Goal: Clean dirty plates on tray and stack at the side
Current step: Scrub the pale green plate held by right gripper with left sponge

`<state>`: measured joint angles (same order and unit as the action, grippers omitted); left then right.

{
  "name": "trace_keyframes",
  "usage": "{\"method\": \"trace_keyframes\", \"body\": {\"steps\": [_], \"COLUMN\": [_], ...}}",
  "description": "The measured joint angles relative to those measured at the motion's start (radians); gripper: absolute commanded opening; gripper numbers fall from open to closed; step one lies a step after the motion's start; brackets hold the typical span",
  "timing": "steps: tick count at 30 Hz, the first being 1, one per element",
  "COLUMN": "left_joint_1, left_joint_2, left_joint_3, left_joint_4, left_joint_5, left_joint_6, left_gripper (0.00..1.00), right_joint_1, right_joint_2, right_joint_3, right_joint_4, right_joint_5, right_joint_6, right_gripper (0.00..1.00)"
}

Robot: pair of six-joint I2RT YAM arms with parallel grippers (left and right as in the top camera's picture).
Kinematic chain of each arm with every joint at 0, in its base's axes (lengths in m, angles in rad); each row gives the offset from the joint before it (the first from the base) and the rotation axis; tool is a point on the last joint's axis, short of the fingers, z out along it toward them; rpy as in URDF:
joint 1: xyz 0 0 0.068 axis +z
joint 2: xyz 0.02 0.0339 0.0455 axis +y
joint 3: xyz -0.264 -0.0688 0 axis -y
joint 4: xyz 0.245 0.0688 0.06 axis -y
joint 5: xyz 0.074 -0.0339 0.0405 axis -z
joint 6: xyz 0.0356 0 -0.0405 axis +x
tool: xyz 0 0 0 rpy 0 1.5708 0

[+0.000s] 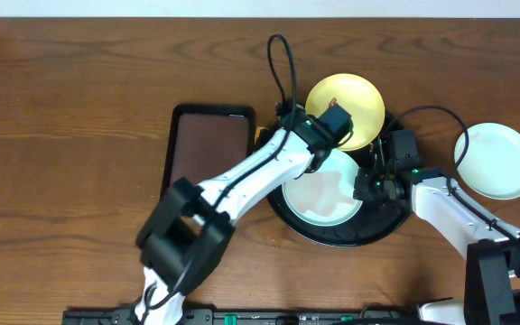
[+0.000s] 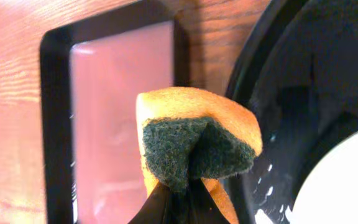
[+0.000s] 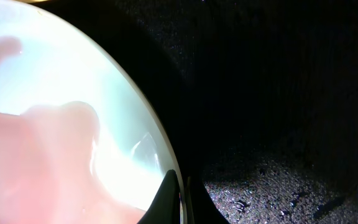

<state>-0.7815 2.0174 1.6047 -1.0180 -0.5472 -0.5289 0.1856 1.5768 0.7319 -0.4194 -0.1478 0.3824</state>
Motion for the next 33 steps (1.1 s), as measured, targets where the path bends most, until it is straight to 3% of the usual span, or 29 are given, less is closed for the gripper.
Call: {"method": "trace_keyframes", "body": {"steps": [4, 8, 11, 14, 22, 33], "left_joint_1": [0.066, 0.179, 0.204, 0.141, 0.001, -0.004], "left_joint_2": [-0.122, -0.222, -0.235, -0.230, -0.205, -0.068], "left_joint_3": [0.000, 0.003, 0.001, -0.080, -0.341, -0.399], "left_joint_4": [-0.051, -0.019, 0.061, 0.233, 0.549, 0.650], "left_joint_5": [0.098, 0.285, 0.441, 0.544, 0.604, 0.529], "left_joint_6": [-0.012, -0.005, 0.006, 0.005, -0.005, 0.054], "left_gripper": [0.07, 0.07, 0.07, 0.08, 0.07, 0.07], "right_joint_1": [0.000, 0.000, 0.000, 0.000, 0.000, 0.000], "right_joint_2": [0.000, 0.000, 0.000, 0.000, -0.001, -0.001], "right_joint_3": [0.000, 0.000, 0.000, 0.000, 0.000, 0.000], "right_joint_4": [0.001, 0.002, 0.005, 0.005, 0.005, 0.005], "right_joint_5": [0.002, 0.003, 0.004, 0.004, 0.007, 0.007], "right_joint_6": [-0.017, -0.027, -0.027, -0.027, -0.027, -0.028], "right_gripper": [0.01, 0.01, 0.01, 0.01, 0.01, 0.01]}}
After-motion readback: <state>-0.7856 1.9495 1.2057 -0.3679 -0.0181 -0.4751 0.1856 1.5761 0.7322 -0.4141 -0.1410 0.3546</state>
